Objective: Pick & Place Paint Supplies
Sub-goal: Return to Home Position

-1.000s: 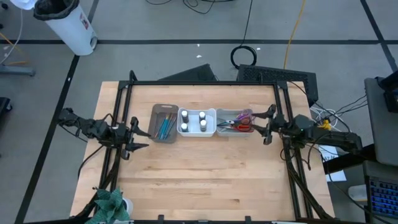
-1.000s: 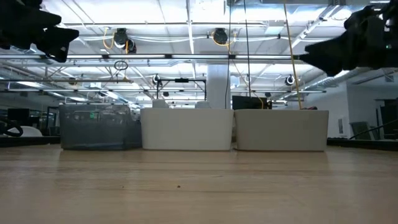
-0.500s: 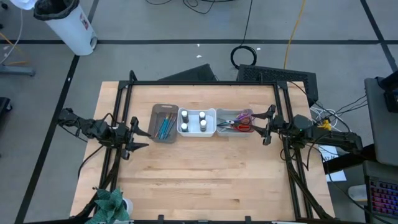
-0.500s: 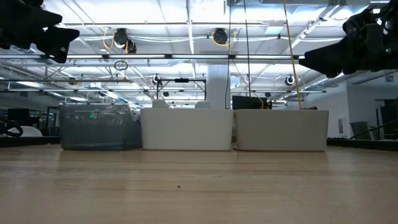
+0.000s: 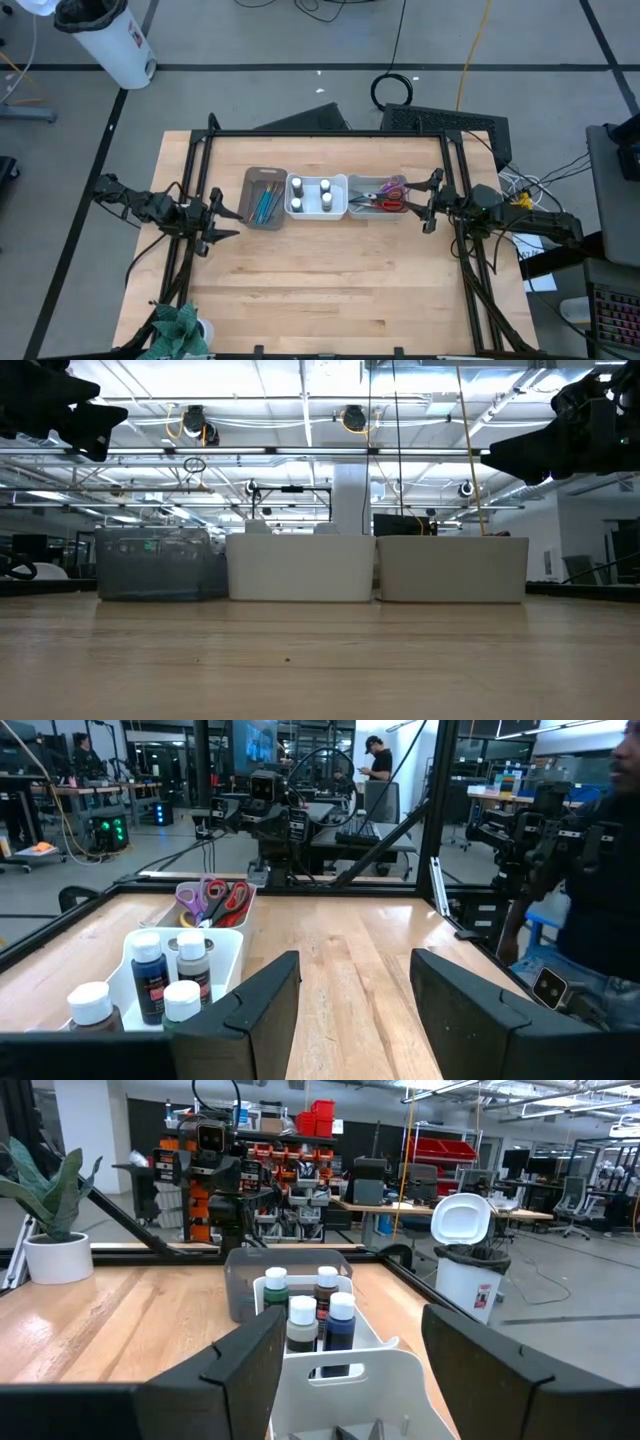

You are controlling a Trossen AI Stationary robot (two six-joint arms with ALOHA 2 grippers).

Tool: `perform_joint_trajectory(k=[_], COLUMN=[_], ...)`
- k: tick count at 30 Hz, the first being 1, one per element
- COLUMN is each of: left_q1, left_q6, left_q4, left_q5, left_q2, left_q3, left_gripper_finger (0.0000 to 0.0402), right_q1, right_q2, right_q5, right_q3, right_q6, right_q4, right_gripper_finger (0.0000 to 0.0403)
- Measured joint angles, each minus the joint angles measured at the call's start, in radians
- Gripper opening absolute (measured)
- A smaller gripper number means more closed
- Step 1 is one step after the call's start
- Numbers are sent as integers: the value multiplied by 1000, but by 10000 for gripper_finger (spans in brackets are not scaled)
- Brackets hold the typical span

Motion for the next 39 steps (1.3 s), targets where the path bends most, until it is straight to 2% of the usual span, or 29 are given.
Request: perform_joint_trajectory(k=[39], left_q1=[0], left_q6=[1], left_q4=[0], left_q5=[0], left_q2=[0], left_q3=[0], left_gripper_finger=[200], right_q1=[0], right_q2=[0], right_q5=[0], right_q3=[0], right_q6=[0], right_q4=[0], right_gripper_finger=[228])
